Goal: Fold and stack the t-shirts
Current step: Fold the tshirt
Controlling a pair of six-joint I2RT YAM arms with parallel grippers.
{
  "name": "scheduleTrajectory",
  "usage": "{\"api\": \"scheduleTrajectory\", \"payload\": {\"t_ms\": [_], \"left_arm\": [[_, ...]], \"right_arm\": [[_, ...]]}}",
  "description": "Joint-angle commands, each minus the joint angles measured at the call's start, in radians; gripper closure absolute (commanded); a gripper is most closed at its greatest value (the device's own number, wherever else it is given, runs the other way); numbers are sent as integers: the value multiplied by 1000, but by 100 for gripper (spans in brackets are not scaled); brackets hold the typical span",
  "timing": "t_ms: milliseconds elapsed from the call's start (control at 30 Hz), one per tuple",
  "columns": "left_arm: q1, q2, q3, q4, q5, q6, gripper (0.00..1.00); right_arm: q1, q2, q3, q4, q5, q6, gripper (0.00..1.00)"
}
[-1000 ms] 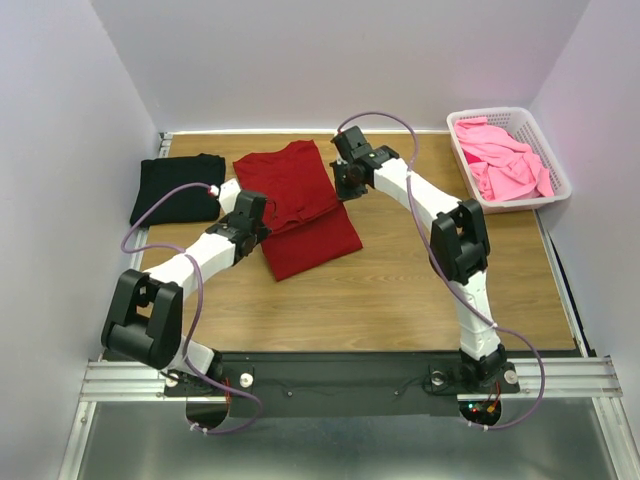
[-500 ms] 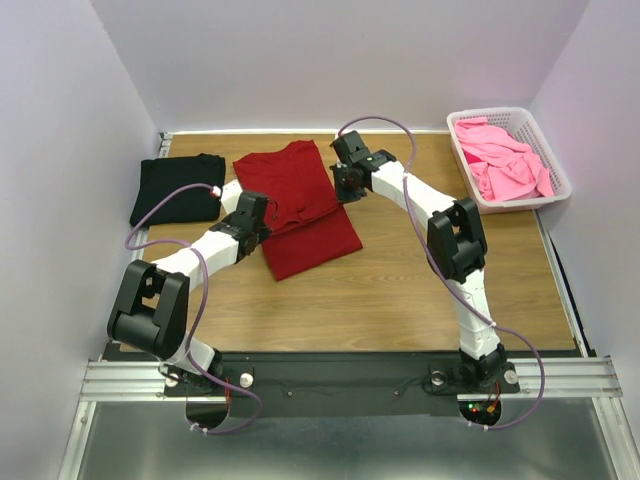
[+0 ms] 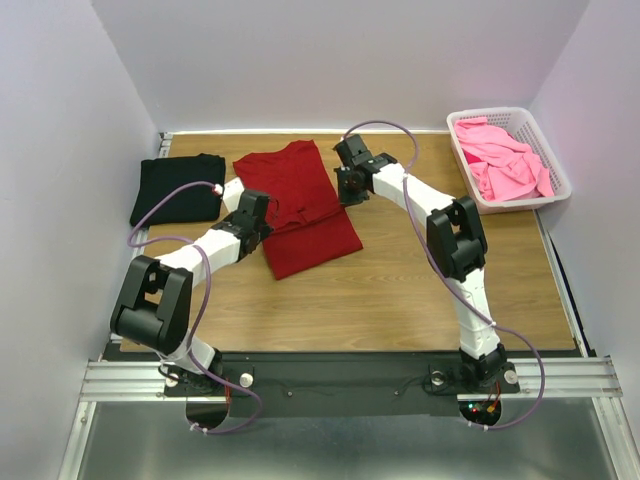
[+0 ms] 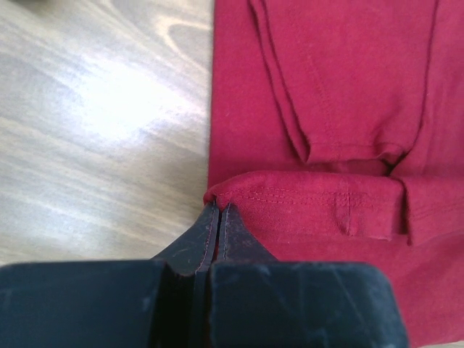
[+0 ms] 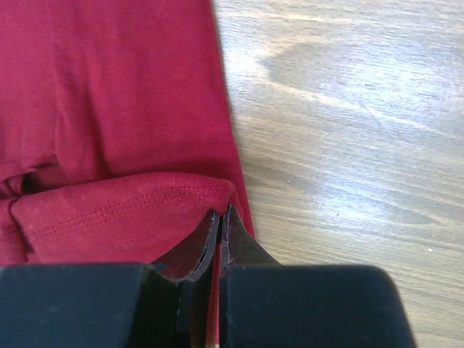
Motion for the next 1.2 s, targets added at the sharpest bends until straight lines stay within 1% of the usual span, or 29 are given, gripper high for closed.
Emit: {"api": "scheduleTrajectory", "payload": {"t_ms": [0,33,167,200,267,300,400,433,533,667,700,767,800,867,900,1167], "left_arm": [[7,5,43,34,-49,30,100],[7,5,44,35,-48,32,99],[7,-10,32,60,-39,39,77],[7,-16,33,60,-35,41,67],[7,-42,32,60,-29,42,59],[9,-56,32,58,-28,46,46],[7,-120,32,43,-32,50,28],[7,-152,33,26,-35,53,27],[7,-206,39,-21,-40,67,26],[7,-252,46,-78,-57,92,24],[10,-260,43,-86,-61,107,18],[15,-277,35,-98,-80,122,13],[20,-289,24,-106,-86,137,8],[30,-308,0,-106,-95,154,5],[40,-311,-6,-106,-97,162,3],[57,-349,-66,-92,-74,191,4]], "right_arm": [[-20,1,-3,44,46,36,99],[-24,1,-3,44,43,41,97],[-24,1,1,51,-4,38,85],[-24,-7,0,52,-14,37,76],[-24,-39,-9,70,-46,27,67],[-24,-53,-21,75,-57,18,61],[-23,-108,-46,89,-92,15,55],[-18,-119,-67,98,-129,14,54],[8,-159,-124,116,-164,4,54],[72,-177,-192,141,-163,-2,55],[86,-170,-204,158,-158,3,55],[117,-156,-213,169,-149,9,55],[128,-147,-212,179,-138,18,56],[146,-119,-192,193,-132,26,59],[154,-98,-184,198,-130,29,64],[161,-19,-108,212,-118,38,69]]}}
